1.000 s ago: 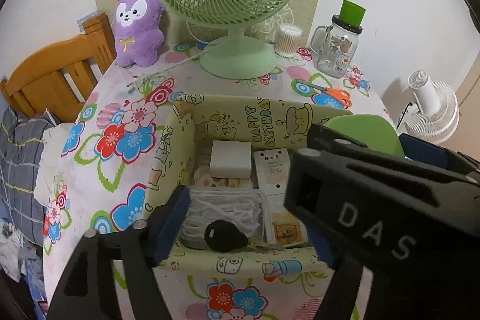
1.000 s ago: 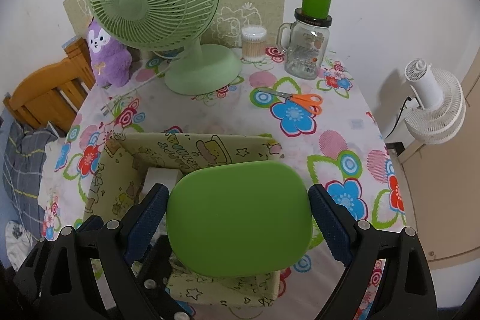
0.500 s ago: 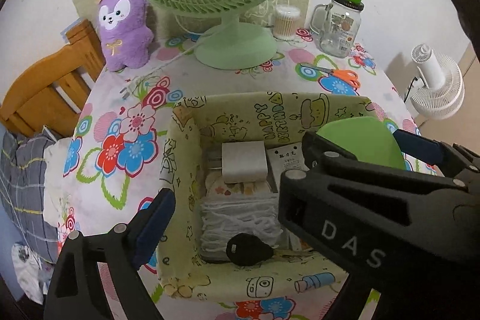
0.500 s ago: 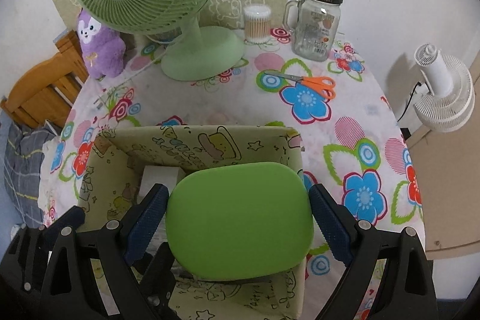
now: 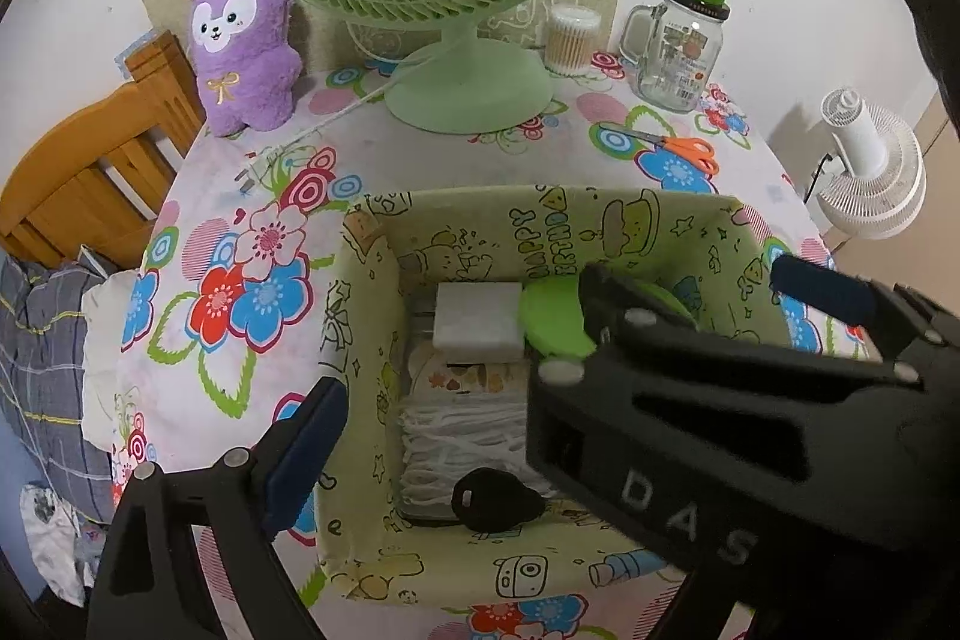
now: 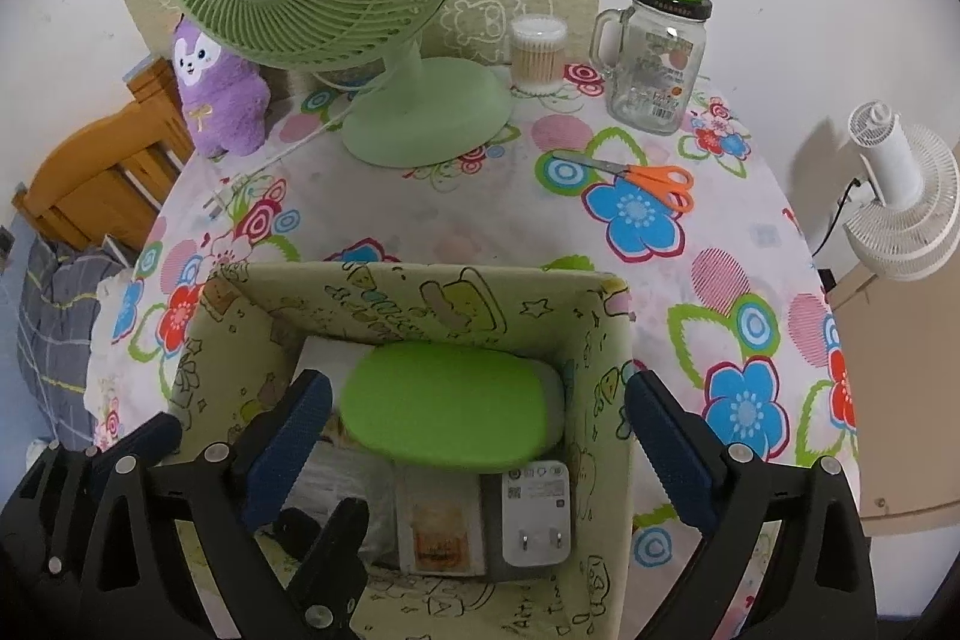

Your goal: Organize rigid objects

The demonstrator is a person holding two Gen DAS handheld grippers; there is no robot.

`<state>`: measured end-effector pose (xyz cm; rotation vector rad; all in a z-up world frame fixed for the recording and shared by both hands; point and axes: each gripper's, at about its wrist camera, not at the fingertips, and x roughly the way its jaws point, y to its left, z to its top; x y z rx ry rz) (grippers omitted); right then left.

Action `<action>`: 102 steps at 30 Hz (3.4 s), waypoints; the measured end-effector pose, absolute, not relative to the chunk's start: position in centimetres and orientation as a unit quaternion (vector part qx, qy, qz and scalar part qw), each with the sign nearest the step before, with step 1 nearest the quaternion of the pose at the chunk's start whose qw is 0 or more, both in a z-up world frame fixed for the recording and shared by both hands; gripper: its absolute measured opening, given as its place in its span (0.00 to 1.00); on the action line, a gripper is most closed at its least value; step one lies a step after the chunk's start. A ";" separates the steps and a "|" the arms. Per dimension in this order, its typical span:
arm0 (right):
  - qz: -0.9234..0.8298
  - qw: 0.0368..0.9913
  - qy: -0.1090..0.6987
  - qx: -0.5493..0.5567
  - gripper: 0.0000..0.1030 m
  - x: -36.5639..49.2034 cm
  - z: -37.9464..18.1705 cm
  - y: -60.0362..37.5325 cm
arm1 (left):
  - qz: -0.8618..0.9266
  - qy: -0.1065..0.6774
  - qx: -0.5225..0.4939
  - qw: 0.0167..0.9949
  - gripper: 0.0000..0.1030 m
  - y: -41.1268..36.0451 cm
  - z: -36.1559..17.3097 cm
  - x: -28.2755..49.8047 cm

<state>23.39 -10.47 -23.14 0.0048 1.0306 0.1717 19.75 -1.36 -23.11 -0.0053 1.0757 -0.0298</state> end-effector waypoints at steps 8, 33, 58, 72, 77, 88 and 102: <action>0.079 0.872 0.483 -0.003 0.97 21.8 -21.9 -11.1 | -0.013 0.499 -0.005 0.867 0.93 -1.6 -21.7 19.0; 0.073 0.908 0.413 0.024 0.96 13.4 -13.7 -15.3 | 0.005 0.432 0.011 0.902 0.96 -1.3 -14.9 12.0; 0.054 0.948 0.313 0.021 0.97 4.6 -3.7 -19.4 | 0.034 0.351 -0.019 0.936 1.00 1.2 -5.2 4.3; 0.035 0.959 0.282 0.018 0.98 1.4 -1.1 -20.9 | 0.057 0.304 -0.028 0.951 1.00 1.8 -1.6 0.9; 0.036 0.958 0.282 0.032 0.99 1.3 -1.2 -21.4 | 0.061 0.305 -0.033 0.950 1.00 1.6 -1.6 0.5; 0.038 0.959 0.279 0.034 0.99 1.0 -0.9 -21.9 | 0.063 0.299 -0.021 0.952 1.00 0.9 -1.3 0.1; 0.044 0.961 0.273 0.025 0.99 0.9 -0.5 -21.5 | 0.061 0.294 -0.025 0.953 1.00 0.9 -0.8 -0.2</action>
